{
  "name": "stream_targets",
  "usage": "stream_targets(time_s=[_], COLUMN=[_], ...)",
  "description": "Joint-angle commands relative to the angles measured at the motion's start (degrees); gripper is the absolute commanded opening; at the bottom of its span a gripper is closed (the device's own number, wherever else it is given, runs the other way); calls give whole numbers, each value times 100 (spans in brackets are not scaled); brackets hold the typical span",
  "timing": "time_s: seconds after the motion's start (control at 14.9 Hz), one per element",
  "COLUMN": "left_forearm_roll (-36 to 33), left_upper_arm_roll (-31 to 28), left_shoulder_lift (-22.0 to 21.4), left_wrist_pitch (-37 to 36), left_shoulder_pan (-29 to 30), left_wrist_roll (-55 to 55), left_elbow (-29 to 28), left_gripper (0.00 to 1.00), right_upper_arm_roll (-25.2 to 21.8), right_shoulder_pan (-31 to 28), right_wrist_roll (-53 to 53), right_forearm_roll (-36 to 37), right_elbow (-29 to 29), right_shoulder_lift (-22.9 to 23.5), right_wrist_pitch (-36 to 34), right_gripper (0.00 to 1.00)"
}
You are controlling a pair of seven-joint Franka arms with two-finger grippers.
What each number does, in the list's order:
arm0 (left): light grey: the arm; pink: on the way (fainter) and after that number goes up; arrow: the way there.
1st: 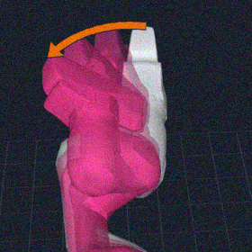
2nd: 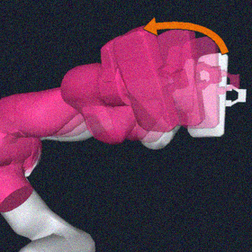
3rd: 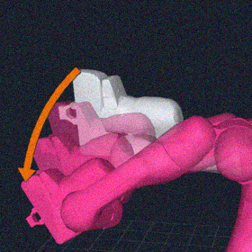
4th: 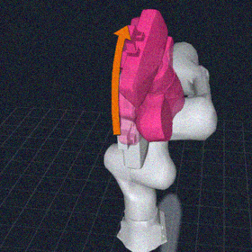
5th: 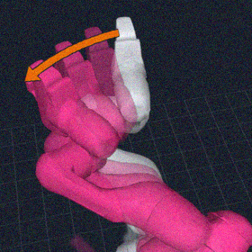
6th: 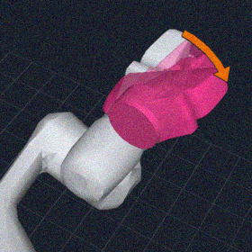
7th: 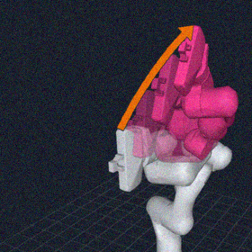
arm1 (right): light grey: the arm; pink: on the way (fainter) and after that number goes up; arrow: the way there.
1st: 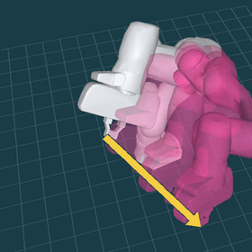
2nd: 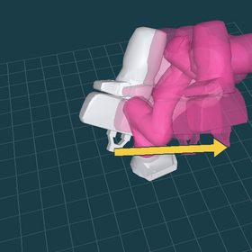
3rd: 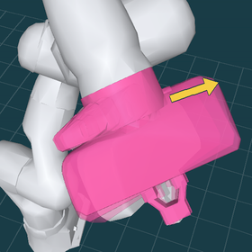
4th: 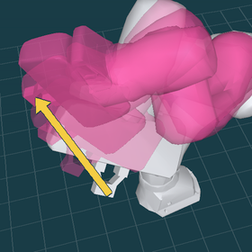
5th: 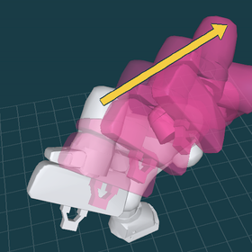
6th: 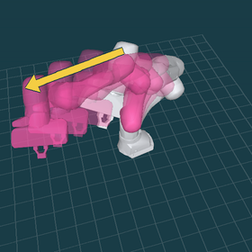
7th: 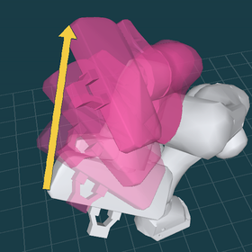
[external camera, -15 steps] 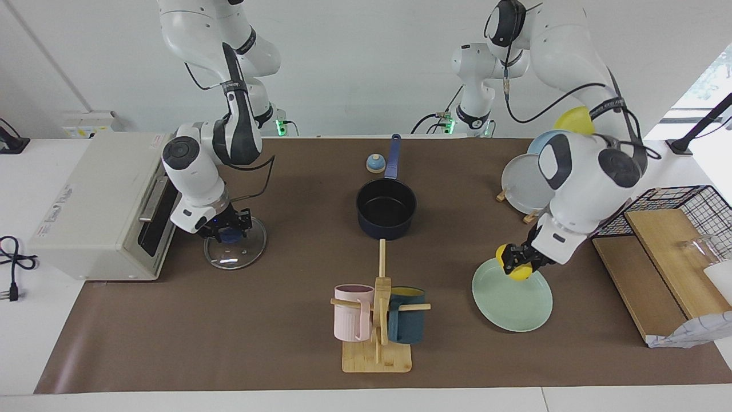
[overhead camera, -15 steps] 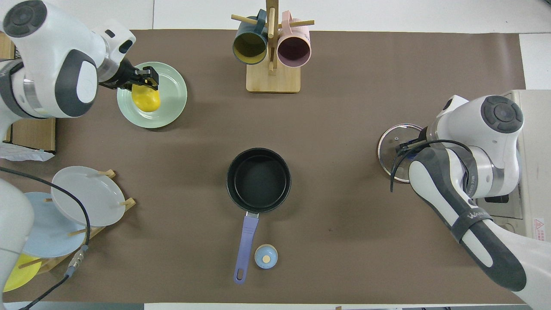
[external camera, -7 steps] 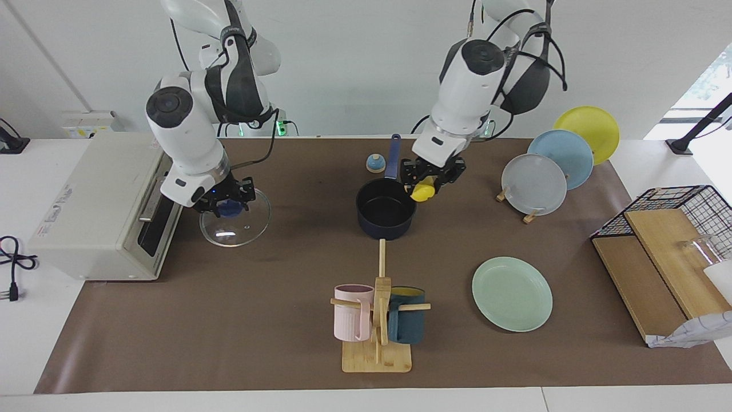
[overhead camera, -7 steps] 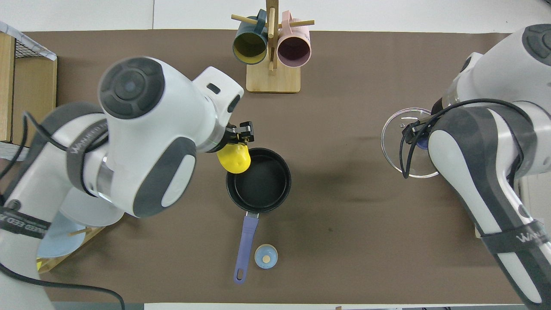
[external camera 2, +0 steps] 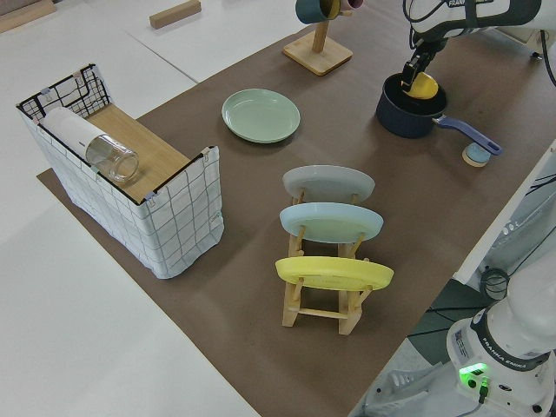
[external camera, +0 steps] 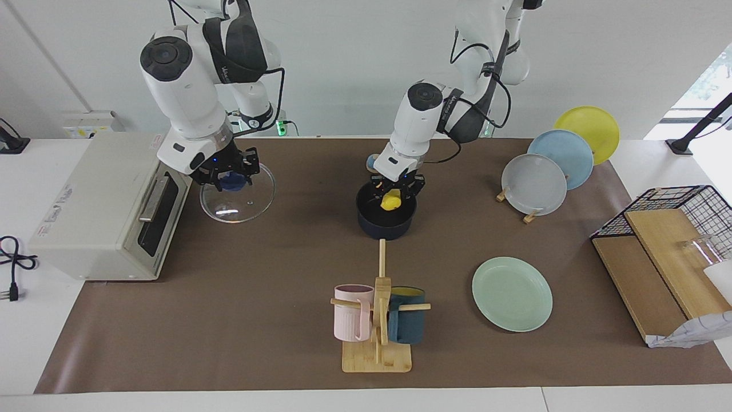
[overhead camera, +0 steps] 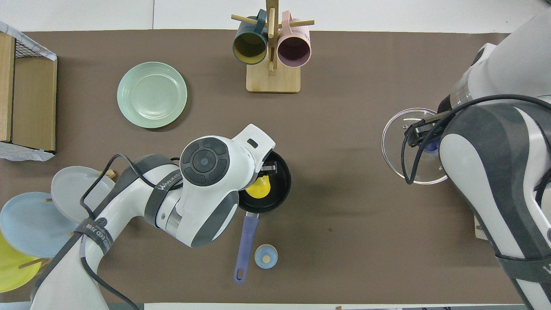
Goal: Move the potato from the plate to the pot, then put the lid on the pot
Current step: 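Lower the potato into the saucepan and open the left gripper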
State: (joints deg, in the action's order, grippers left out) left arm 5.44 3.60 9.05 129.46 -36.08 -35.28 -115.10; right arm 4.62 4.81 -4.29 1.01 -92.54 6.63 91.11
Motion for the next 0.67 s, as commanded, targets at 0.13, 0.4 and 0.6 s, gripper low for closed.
stream_targets(time_s=[0.13,0.4,0.6], left_forearm_roll=[-210,-394,-421], left_upper_arm_roll=[-132,-132,-132], left_shoulder_lift=[211,361,378], left_wrist_pitch=[720,774,765], left_shoulder_pan=[-356,-435,-444], left_wrist_roll=[-67,-84,-67], left_elbow=[-487,-496,-505], left_gripper=[0,0,0], right_upper_arm_roll=[74,83,92], right_shoulder_pan=[-68,-68,-68], right_wrist_roll=[60,60,60], right_forearm_roll=[-92,-92,-101], right_elbow=[34,43,52], right_shoulder_lift=[-13,-13,-13], right_wrist_pitch=[-58,-58,-67], right_gripper=[0,0,0])
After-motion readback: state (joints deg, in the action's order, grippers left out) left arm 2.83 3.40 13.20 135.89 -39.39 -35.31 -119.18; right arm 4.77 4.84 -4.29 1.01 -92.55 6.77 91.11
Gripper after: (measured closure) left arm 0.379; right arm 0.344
